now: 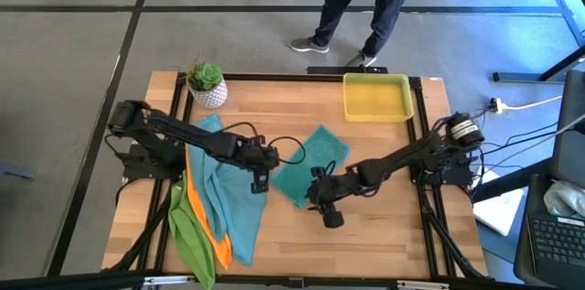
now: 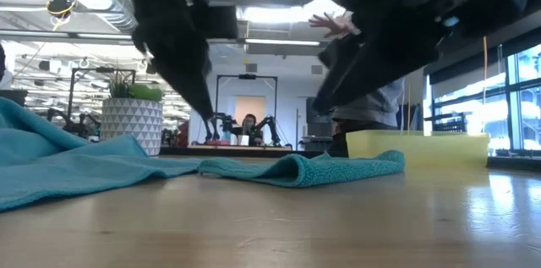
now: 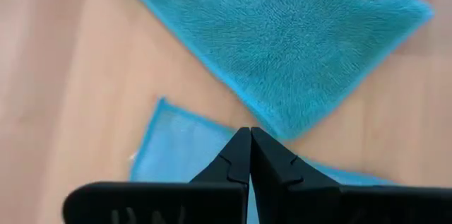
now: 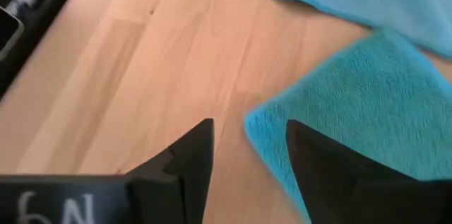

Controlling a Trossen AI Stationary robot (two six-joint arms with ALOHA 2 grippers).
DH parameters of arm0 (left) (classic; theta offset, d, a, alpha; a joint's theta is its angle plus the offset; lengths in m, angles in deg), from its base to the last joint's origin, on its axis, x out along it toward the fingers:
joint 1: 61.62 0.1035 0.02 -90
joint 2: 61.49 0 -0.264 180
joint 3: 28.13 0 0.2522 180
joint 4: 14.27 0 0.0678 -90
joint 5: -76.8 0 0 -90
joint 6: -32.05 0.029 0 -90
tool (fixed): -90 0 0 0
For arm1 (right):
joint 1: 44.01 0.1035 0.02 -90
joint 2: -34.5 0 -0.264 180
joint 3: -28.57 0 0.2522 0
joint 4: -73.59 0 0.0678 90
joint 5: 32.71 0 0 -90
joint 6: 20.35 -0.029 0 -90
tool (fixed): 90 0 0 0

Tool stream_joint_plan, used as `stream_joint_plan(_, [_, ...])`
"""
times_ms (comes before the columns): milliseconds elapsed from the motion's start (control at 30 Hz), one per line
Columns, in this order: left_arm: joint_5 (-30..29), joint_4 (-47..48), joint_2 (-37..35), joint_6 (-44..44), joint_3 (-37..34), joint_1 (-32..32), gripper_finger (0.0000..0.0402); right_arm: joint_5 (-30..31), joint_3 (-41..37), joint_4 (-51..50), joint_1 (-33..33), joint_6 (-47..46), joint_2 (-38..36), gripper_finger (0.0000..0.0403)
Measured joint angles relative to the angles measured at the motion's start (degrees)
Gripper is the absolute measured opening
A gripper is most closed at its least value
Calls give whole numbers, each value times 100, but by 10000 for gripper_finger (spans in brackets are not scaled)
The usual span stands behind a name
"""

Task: Fold microfiber towels
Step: Fold the right blue microfiber towel

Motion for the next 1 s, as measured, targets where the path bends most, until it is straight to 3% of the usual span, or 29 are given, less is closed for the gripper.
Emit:
stream_joint_plan(367, [-868, 353, -1093, -749, 6, -514, 1, 100, 1375, -1468, 0, 598, 1355, 180])
stream_joint_plan(800, [-1388, 427, -1149, -1518, 4, -1154, 2, 141, 1407, -1507, -50, 680, 1482, 176])
stream_joint_plan(1000, [-1408, 435, -1149, -1775, 4, -1271, 1, 146, 1420, -1478, -46, 108, 1576, 134])
